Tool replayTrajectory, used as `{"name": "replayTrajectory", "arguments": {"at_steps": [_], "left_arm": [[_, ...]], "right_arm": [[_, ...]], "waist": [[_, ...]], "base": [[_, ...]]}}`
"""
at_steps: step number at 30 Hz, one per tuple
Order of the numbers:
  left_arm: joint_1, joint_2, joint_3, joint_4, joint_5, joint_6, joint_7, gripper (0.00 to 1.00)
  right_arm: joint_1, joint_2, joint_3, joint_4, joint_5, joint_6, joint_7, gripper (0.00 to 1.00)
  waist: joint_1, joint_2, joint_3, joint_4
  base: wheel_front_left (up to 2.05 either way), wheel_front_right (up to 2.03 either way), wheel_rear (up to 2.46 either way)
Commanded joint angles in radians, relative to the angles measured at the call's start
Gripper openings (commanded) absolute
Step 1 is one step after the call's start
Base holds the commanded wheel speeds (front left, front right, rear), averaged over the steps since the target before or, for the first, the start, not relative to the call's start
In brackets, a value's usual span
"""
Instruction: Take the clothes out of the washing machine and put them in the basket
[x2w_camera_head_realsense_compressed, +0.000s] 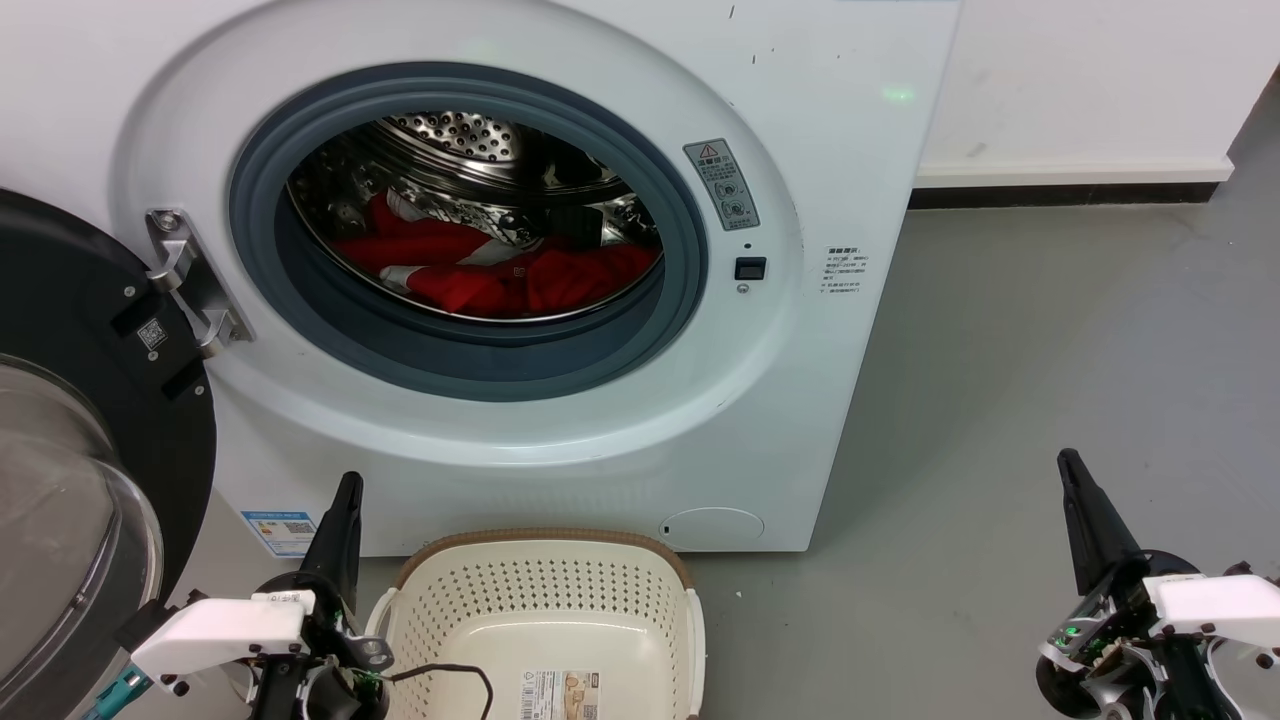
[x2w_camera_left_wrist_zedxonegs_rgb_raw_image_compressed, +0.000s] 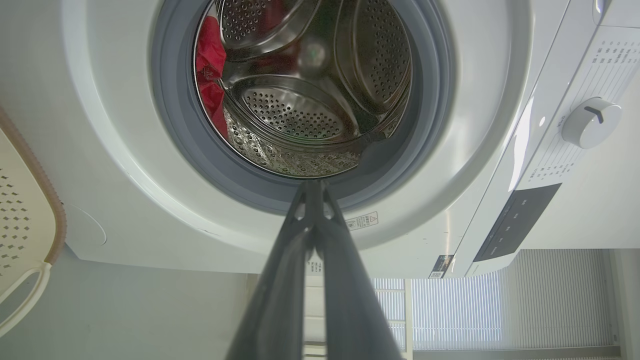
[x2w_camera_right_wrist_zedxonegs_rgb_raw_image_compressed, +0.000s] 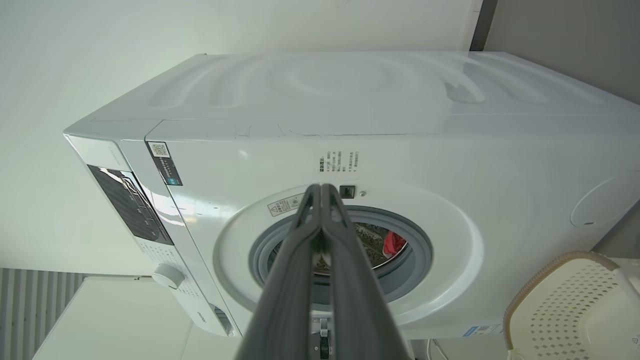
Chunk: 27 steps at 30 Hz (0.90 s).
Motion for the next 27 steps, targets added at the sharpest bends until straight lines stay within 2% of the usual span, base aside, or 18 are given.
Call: {"name": "replayTrajectory", "arguments": {"at_steps": [1, 10, 11, 20, 27], "left_arm": [[-0.005, -0.002, 0.002, 0.000, 0.002, -0.002, 0.003, 0.00], [-0.005, -0.002, 0.002, 0.000, 0.002, -0.002, 0.003, 0.00], [0.000, 0.000, 0.000, 0.000, 0.000, 0.000, 0.000, 1.00], [0.010, -0.001, -0.037, 0.001, 0.005, 0.000, -0.031, 1.00], [0.007, -0.001, -0.048, -0.029, 0.054, 0.000, -0.065, 1.00]], "right_arm": [[-0.014, 0.004, 0.001, 0.001, -0.005, 0.000, -0.001, 0.00], [-0.014, 0.004, 0.001, 0.001, -0.004, 0.000, -0.001, 0.00], [0.000, 0.000, 0.000, 0.000, 0.000, 0.000, 0.000, 1.00], [0.025, 0.001, 0.021, -0.011, -0.015, 0.000, -0.030, 1.00], [0.043, 0.001, 0.039, -0.052, -0.091, 0.000, -0.064, 1.00]], "waist": [[-0.0001, 0.0000, 0.000, 0.000], [-0.0001, 0.0000, 0.000, 0.000], [-0.0001, 0.0000, 0.000, 0.000], [0.0000, 0.0000, 0.000, 0.000], [0.0000, 0.0000, 0.000, 0.000]], "base": [[0.00, 0.00, 0.00], [0.00, 0.00, 0.00], [0.00, 0.00, 0.00], [0.00, 0.00, 0.00], [0.00, 0.00, 0.00]]}}
